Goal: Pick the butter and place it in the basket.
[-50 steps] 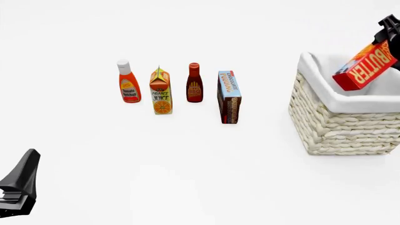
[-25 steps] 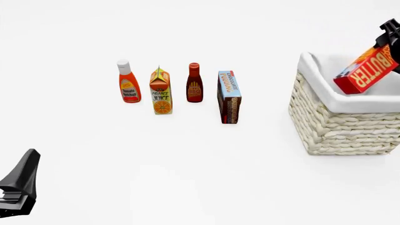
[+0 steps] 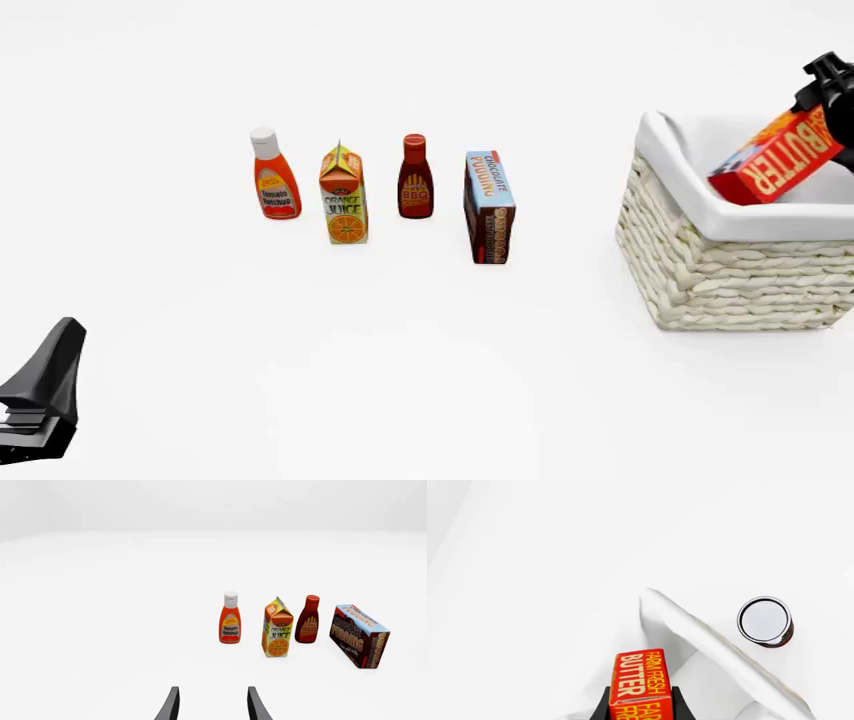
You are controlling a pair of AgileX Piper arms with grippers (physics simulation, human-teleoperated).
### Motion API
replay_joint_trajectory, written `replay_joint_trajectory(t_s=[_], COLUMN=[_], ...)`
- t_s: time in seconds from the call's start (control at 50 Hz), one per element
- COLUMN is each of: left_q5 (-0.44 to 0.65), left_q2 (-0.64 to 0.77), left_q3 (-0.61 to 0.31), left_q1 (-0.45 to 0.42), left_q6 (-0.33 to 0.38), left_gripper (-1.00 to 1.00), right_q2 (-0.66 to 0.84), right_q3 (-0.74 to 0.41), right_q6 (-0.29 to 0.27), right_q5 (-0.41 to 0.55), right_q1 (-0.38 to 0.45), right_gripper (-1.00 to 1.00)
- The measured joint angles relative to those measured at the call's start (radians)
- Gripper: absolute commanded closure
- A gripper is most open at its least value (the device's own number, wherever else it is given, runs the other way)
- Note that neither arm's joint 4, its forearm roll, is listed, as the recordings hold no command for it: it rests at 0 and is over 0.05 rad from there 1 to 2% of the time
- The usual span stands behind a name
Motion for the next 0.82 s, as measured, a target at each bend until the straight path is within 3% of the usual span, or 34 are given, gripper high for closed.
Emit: replay_joint_trajectory(t_s=[0.02,0.34,0.82], left_q5=[0.000,0.000,0.000], left_q2=[0.000,0.000,0.000], left_q3=[0.000,0.000,0.000], left_q1=[0.000,0.000,0.000], left_q6=[0.000,0.000,0.000], left_gripper=[-1.00,-1.00,-1.00], right_q2=[0.001,0.001,-0.015], right_q3=[0.001,-0.011,-0.027], right_q6=[0.002,0.043,0.054], right_q5=[-0.002,-0.019,-0.015], right_q1=[0.002,0.037,0.058], right_gripper=[-1.00,-1.00,-1.00])
